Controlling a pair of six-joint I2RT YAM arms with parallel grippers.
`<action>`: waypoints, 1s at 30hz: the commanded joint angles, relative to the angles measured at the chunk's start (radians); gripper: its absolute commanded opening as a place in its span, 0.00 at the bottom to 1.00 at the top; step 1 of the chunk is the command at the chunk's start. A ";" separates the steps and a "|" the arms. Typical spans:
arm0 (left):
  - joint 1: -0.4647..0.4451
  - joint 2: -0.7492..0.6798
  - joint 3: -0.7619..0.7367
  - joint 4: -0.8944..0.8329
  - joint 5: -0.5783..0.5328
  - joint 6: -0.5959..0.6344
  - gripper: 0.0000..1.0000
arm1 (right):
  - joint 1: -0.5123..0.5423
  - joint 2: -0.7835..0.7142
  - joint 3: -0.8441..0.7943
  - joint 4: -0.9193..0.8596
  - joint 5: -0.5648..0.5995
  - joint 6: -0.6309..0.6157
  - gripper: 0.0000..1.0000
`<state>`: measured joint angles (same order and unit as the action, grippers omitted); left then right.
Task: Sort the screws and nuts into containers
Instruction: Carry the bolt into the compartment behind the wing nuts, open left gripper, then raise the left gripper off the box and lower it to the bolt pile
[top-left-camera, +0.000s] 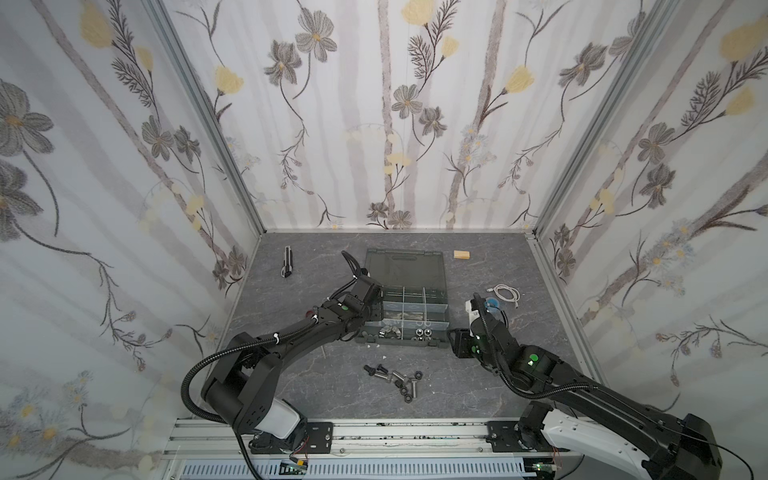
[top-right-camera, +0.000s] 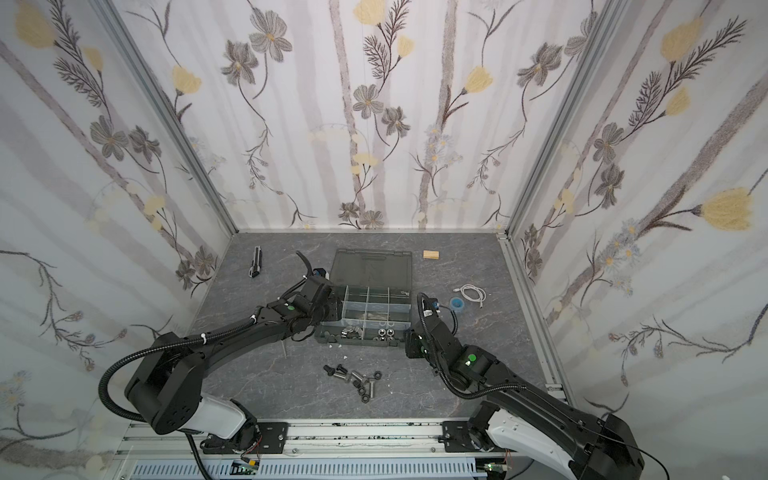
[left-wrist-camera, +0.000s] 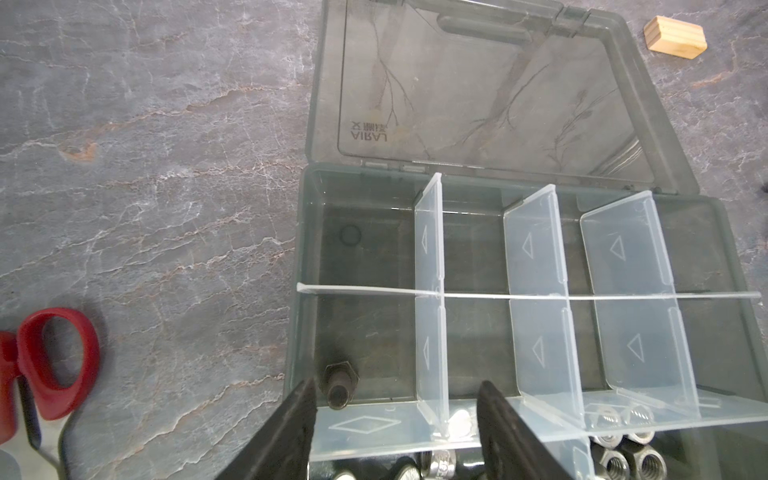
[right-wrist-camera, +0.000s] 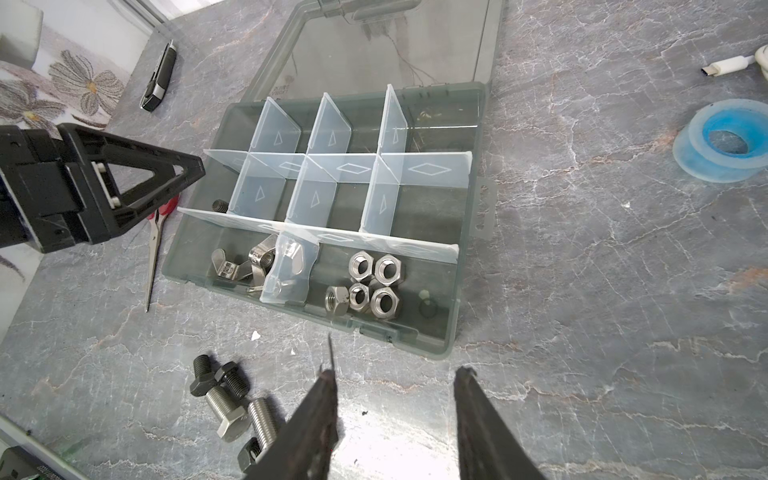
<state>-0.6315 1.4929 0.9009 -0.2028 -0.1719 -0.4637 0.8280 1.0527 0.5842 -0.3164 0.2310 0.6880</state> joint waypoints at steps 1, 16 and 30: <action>0.000 -0.008 -0.006 0.014 -0.002 -0.009 0.64 | 0.000 0.002 -0.001 0.025 0.004 0.003 0.47; 0.000 -0.059 -0.042 0.014 0.017 -0.038 0.64 | 0.000 0.020 0.000 0.047 -0.021 -0.014 0.46; -0.023 -0.197 -0.161 0.002 0.043 -0.105 0.61 | 0.000 0.037 -0.003 0.068 -0.040 -0.015 0.46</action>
<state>-0.6426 1.3300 0.7666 -0.1986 -0.1238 -0.5255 0.8280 1.0790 0.5701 -0.2943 0.1997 0.6796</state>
